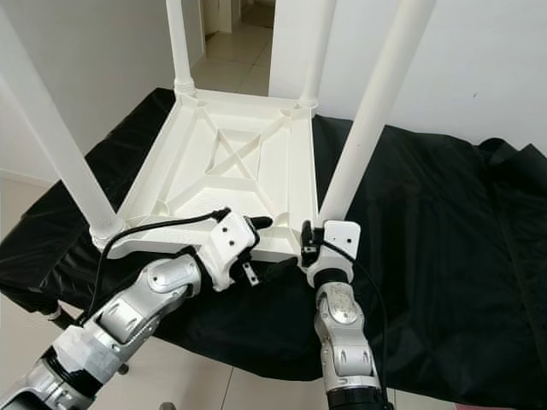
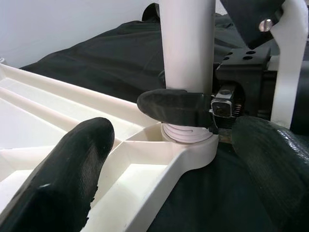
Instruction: Building children table
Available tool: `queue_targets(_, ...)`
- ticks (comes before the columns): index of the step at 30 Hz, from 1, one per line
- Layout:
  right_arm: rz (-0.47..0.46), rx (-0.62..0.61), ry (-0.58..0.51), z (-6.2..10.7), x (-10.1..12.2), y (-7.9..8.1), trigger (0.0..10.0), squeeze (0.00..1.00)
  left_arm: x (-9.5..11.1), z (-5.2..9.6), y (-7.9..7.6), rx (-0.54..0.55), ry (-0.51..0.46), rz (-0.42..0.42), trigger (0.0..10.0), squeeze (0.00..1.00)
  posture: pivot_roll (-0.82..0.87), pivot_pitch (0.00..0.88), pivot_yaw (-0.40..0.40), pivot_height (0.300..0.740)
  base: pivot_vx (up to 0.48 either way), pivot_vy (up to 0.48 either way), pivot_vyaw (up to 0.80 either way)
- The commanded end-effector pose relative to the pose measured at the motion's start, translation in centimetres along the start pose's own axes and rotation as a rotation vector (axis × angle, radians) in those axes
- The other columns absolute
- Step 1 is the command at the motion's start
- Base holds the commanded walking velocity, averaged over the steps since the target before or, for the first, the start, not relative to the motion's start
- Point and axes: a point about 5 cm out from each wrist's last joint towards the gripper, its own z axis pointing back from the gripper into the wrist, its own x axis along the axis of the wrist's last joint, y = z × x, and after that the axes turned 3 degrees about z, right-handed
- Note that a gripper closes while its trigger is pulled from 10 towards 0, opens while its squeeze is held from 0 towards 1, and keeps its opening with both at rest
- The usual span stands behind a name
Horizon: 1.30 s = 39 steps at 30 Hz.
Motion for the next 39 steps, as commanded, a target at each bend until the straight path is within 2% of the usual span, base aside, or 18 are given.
queue_targets(1,-0.075,0.0,0.019,0.3,-0.3,1.0,10.0,0.0,0.2,-0.1,-0.6,-0.143,0.011,-0.016,10.0,0.0,-0.08,0.0,-0.046,0.74,0.0,0.0,0.0)
queue_targets(4,-0.073,0.003,0.016,0.3,-0.2,1.1,10.0,0.0,0.2,-0.1,-0.6,-0.141,0.011,-0.015,10.0,0.0,-0.08,0.0,-0.047,0.74,0.0,0.0,0.0)
queue_targets(5,-0.083,0.026,0.006,0.4,-0.2,1.2,10.0,1.0,0.1,-0.1,-0.6,-0.138,0.014,-0.013,10.0,0.0,-0.08,0.0,-0.049,0.74,0.0,0.0,0.0)
queue_targets(9,-0.084,0.034,-0.01,0.5,0.0,1.1,10.0,1.0,0.0,0.0,-0.6,-0.136,0.016,-0.011,10.0,0.0,-0.08,0.0,-0.049,0.74,0.0,0.0,0.0)
queue_targets(12,-0.041,0.071,-0.029,0.7,0.0,-0.1,10.0,1.0,-0.1,0.0,-0.6,-0.135,0.018,-0.01,10.0,0.0,-0.08,0.0,-0.048,0.74,0.0,0.0,0.0)
queue_targets(18,-0.015,0.127,-0.037,0.8,0.0,-2.0,10.0,1.0,0.0,-0.1,-0.6,-0.136,0.016,-0.01,10.0,0.0,-0.08,0.0,-0.047,0.74,0.0,0.0,0.0)
queue_targets(21,-0.009,0.144,-0.04,0.8,0.0,-2.3,10.0,1.0,0.0,-0.1,-0.7,-0.14,0.016,-0.01,10.0,0.0,-0.08,0.0,-0.046,0.74,0.0,0.0,0.0)
queue_targets(22,-0.002,0.182,-0.05,0.7,0.1,-2.7,10.0,0.11,-0.1,0.0,-0.7,-0.146,0.019,-0.012,10.0,0.0,-0.08,0.0,-0.045,0.74,0.0,0.0,0.0)
queue_targets(23,-0.002,0.182,-0.05,0.7,0.1,-2.7,10.0,0.11,-0.1,0.0,-0.7,-0.146,0.019,-0.012,10.0,0.0,-0.08,0.0,-0.045,0.74,0.0,0.0,0.0)
queue_targets(24,0.017,0.228,-0.065,0.6,0.4,-3.1,10.0,0.0,-0.2,0.1,-0.7,-0.151,0.02,-0.016,10.0,0.0,-0.08,0.0,-0.046,0.74,0.0,0.0,0.0)
queue_targets(28,0.062,0.34,-0.09,0.3,0.9,-4.4,10.0,0.0,-0.2,0.4,-0.7,-0.172,0.018,-0.023,10.0,0.0,-0.08,0.0,-0.052,0.74,0.0,0.0,0.0)
queue_targets(30,0.062,0.34,-0.09,0.3,0.9,-4.4,10.0,0.0,-0.2,0.4,-0.7,-0.172,0.018,-0.023,10.0,0.0,-0.08,0.0,-0.052,0.74,0.0,0.0,0.0)
queue_targets(32,0.082,0.454,-0.093,0.1,1.2,-4.6,10.0,0.0,-0.3,0.9,-0.4,-0.183,0.023,-0.017,10.0,0.0,-0.08,0.0,-0.062,0.74,0.0,0.0,0.0)
queue_targets(35,0.093,0.501,-0.09,-0.1,1.2,-4.6,10.0,0.0,-0.3,1.2,-0.3,-0.186,0.025,-0.017,10.0,0.0,-0.07,0.0,-0.064,0.74,0.0,0.0,0.0)
queue_targets(39,0.14,0.652,-0.06,-1.2,1.0,-4.1,10.0,0.0,-0.4,1.7,-0.8,-0.216,0.028,-0.019,10.0,0.0,-0.06,0.0,-0.054,0.74,0.0,0.0,0.0)
